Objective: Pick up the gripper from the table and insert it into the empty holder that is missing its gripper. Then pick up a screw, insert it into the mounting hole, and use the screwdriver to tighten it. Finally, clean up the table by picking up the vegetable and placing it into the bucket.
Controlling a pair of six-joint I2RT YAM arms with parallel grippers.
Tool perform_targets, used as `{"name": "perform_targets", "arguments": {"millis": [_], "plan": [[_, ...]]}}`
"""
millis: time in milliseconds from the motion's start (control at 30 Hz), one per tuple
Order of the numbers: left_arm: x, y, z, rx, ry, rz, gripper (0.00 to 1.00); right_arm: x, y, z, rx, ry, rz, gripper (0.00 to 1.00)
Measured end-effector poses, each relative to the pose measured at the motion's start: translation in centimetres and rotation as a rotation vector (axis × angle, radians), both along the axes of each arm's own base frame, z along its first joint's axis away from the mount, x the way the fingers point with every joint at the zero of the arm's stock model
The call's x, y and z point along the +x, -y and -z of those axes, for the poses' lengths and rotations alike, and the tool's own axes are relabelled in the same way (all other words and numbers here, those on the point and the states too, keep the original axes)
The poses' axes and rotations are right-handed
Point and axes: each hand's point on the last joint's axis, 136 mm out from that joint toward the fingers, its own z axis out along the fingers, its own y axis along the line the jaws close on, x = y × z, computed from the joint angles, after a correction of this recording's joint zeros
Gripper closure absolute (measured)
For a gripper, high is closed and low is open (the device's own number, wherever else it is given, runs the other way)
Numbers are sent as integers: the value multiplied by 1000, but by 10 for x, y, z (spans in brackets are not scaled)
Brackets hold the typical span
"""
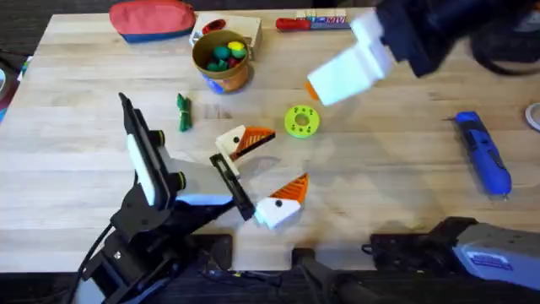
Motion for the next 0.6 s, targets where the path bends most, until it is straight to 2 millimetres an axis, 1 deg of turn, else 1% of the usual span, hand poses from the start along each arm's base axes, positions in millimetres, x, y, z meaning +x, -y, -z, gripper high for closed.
{"name": "perform_targets", "arguments": {"millis": [67, 167, 233, 333, 367, 400, 500, 600], "plan": [[0, 0, 0, 0, 0, 0, 13, -8, 8, 6, 18, 1, 10, 8], [0, 0, 0, 0, 0, 0, 13, -25, 15, 17, 46, -12, 0, 8], [0, 0, 0, 0, 0, 0, 13, -40, 18, 23, 67, -29, -15, 8], [0, 0, 0, 0, 0, 0, 11, -62, 21, 26, 111, -53, -45, 8], [0, 0, 0, 0, 0, 0, 46, -69, 21, 27, 127, -63, -56, 7], [0, 0, 0, 0, 1, 1, 105, -74, 21, 28, 140, -74, -65, 7], [0, 0, 0, 2, 3, 1, 241, -90, 21, 34, 161, -131, -89, 7], [0, 0, 0, 3, 6, 1, 480, -95, 19, 39, 166, -176, -100, 7]]}}
